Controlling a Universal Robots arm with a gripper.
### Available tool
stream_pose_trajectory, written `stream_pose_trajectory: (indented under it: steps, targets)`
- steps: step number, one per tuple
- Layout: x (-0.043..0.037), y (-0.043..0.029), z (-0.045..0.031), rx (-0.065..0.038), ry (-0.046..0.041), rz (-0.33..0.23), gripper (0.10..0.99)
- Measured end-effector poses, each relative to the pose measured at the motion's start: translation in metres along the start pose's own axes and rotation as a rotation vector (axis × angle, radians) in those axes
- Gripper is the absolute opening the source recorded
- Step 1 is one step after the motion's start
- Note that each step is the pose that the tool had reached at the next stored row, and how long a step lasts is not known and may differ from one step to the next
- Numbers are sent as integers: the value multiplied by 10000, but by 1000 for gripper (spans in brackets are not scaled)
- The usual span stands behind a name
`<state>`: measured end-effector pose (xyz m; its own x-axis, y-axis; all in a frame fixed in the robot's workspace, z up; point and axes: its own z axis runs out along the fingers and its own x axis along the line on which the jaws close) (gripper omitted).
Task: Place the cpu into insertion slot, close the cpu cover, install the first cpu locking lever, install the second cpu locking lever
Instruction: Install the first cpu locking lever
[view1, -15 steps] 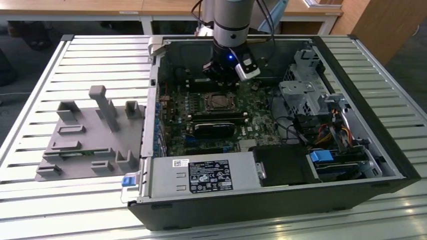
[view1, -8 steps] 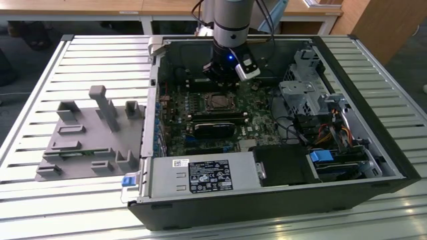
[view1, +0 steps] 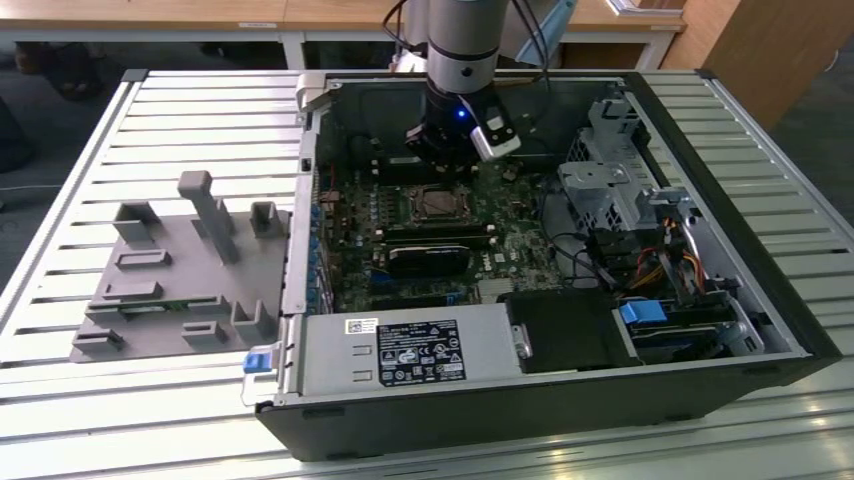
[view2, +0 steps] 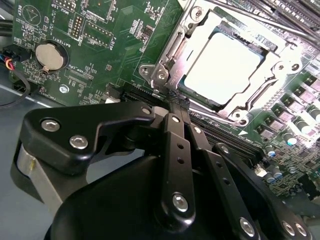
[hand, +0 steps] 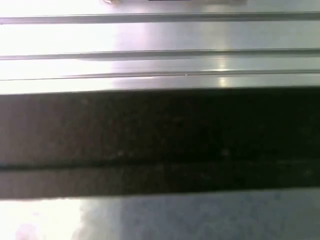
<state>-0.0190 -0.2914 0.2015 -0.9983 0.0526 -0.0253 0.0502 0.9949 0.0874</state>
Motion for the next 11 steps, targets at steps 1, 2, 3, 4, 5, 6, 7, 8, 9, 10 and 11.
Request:
stream_pose_trajectory:
  steps: [1,2,3,4,5,6,7,8,9,10,11]
  targets:
    - [0,0,0,-1,-1,0,106]
    - [0,0,0,3,-1,0,106]
    - [-1,0,1,18,-2,-2,106]
    - [-1,0,3,44,-2,-2,106]
    - [0,0,7,69,-3,-2,106]
    - [0,0,11,95,-5,-3,106]
    - [0,0,15,122,-6,-3,106]
    - [0,0,19,149,-8,-4,106]
    - [0,0,23,179,-8,-5,106]
    - [-1,0,27,206,-8,-6,106]
    - [-1,1,31,230,-9,-7,106]
